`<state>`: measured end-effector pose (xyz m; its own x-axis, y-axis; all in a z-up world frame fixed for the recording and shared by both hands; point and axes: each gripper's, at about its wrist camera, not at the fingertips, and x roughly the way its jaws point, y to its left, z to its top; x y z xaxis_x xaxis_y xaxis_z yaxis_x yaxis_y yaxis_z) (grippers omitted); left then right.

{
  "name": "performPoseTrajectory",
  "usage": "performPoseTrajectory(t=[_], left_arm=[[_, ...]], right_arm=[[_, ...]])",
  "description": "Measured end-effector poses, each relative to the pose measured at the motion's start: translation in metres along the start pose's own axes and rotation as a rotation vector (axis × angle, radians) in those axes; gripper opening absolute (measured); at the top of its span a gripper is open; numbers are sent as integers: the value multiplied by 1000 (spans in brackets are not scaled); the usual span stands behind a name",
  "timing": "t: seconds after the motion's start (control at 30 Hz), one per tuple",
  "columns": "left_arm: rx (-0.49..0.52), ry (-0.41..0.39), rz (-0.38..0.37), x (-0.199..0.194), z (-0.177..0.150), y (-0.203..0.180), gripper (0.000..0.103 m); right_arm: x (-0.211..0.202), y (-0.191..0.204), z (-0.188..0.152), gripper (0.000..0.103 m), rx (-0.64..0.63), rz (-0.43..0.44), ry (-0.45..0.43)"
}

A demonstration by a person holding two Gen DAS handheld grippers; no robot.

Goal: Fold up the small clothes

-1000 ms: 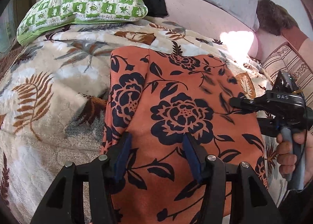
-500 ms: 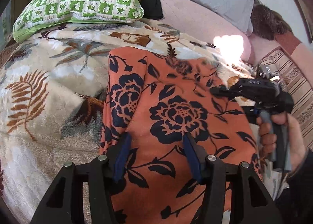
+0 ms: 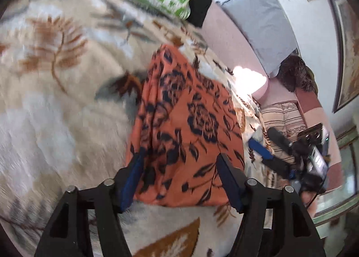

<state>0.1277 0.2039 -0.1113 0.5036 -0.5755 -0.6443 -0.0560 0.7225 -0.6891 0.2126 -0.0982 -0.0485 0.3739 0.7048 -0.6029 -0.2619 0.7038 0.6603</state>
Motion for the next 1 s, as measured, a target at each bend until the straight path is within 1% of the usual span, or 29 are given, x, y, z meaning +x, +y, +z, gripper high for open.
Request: performPoseTrajectory(t=[0.03, 0.07, 0.1, 0.13, 0.17, 0.2, 0.23, 0.27, 0.3, 0.33, 0.37, 0.4, 0.43, 0.47, 0.5, 0.53, 0.57, 0.6, 0.63, 0.67, 0.7, 0.8, 0.87, 0.9, 0.93, 1.0], left_arm=[[-17, 41, 10, 10, -2, 6, 24], [-48, 80, 49, 19, -3, 14, 9], [-86, 96, 27, 22, -4, 22, 9], [-103, 95, 3, 20, -4, 25, 9], [-81, 82, 11, 14, -3, 21, 9], [-53, 65, 13, 8, -1, 15, 9], [-33, 51, 1, 2, 3, 7, 12], [-21, 44, 2, -1, 8, 1, 18], [-3, 32, 3, -4, 15, -5, 43], [27, -6, 3, -7, 25, -11, 74], [60, -76, 18, -10, 38, -15, 80], [92, -124, 50, -8, 53, -17, 80], [114, -122, 55, 0, 70, -16, 80], [116, -95, 41, 13, 86, -15, 80], [108, -62, 31, 28, 99, -13, 73], [102, -19, 40, 49, 113, -10, 50], [90, 34, 62, 69, 124, -4, 37], [60, 82, 88, 85, 132, 6, 21], [21, 105, 93, 97, 138, 15, 17], [3, 110, 72, 103, 142, 19, 16], [8, 105, 70, 103, 144, 18, 16], [91, 70, 120, 93, 140, 2, 16], [115, 38, 106, 78, 135, -6, 19], [118, 28, 96, 69, 131, -9, 30], [123, 3, 89, 54, 122, -15, 45], [160, -44, 98, 29, 106, -25, 58]], right_arm=[[12, -3, -9, 70, 12, -10, 36], [25, -12, -16, 70, 31, -43, 79], [41, -24, -22, 70, 64, -78, 130], [46, -31, -26, 70, 81, -73, 138], [43, -31, -26, 70, 82, -59, 114], [38, -29, -27, 70, 88, -48, 112], [38, -28, -27, 70, 90, -44, 118], [38, -29, -26, 70, 89, -45, 128], [39, -30, -25, 70, 92, -42, 134], [35, -30, -27, 70, 98, -32, 134], [35, -29, -26, 70, 103, -26, 134], [35, -30, -28, 70, 104, -23, 133], [34, -30, -30, 70, 102, -19, 133], [34, -30, -30, 70, 96, -17, 135], [34, -31, -29, 70, 92, -13, 137], [37, -31, -26, 70, 95, -8, 137], [36, -32, -26, 70, 99, -2, 137], [35, -34, -26, 70, 102, 5, 137], [35, -34, -26, 70, 105, 11, 136], [34, -35, -26, 70, 108, 18, 134], [33, -36, -27, 70, 108, 23, 135], [31, -37, -28, 70, 107, 31, 132], [31, -36, -29, 71, 102, 34, 125], [29, -35, -30, 71, 105, 35, 120], [27, -34, -30, 71, 109, 34, 117], [16, -29, -31, 71, 116, 32, 93]])
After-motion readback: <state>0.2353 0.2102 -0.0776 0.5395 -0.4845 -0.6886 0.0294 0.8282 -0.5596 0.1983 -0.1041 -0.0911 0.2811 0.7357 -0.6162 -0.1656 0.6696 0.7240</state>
